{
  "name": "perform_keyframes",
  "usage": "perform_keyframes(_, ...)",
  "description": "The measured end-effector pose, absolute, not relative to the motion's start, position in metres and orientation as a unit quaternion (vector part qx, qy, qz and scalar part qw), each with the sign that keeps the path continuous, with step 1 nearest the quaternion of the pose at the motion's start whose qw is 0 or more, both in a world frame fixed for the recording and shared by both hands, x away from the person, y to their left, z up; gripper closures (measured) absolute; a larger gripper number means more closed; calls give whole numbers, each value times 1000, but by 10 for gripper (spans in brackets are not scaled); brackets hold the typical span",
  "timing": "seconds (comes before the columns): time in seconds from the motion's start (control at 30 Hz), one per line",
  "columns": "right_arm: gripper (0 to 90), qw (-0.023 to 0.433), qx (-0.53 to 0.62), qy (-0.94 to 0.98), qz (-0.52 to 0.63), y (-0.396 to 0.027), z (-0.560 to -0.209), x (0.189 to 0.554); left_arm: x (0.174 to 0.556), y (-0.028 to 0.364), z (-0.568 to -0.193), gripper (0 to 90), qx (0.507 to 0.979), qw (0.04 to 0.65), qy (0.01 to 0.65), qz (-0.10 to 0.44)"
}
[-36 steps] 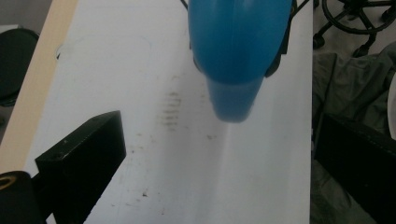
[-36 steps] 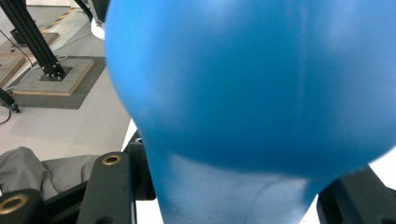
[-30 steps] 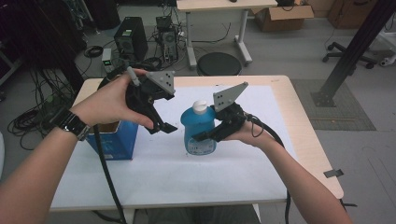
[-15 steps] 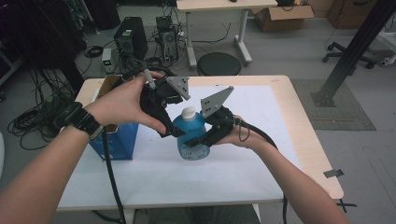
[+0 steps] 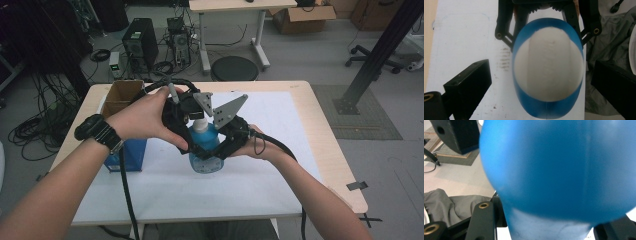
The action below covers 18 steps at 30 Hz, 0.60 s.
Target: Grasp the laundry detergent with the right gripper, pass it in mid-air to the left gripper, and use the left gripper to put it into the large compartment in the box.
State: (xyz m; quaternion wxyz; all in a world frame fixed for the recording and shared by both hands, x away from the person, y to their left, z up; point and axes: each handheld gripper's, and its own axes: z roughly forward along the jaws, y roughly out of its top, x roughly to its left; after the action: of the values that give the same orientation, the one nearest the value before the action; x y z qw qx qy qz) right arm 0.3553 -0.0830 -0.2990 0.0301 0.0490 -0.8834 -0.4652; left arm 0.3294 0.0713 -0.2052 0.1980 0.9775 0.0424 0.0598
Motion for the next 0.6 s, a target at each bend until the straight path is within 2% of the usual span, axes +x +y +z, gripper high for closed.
perform_keyframes(0.6,430,29,51,-885,-462,-84,-299,353,329,63,-210,110,981,182,36,57)
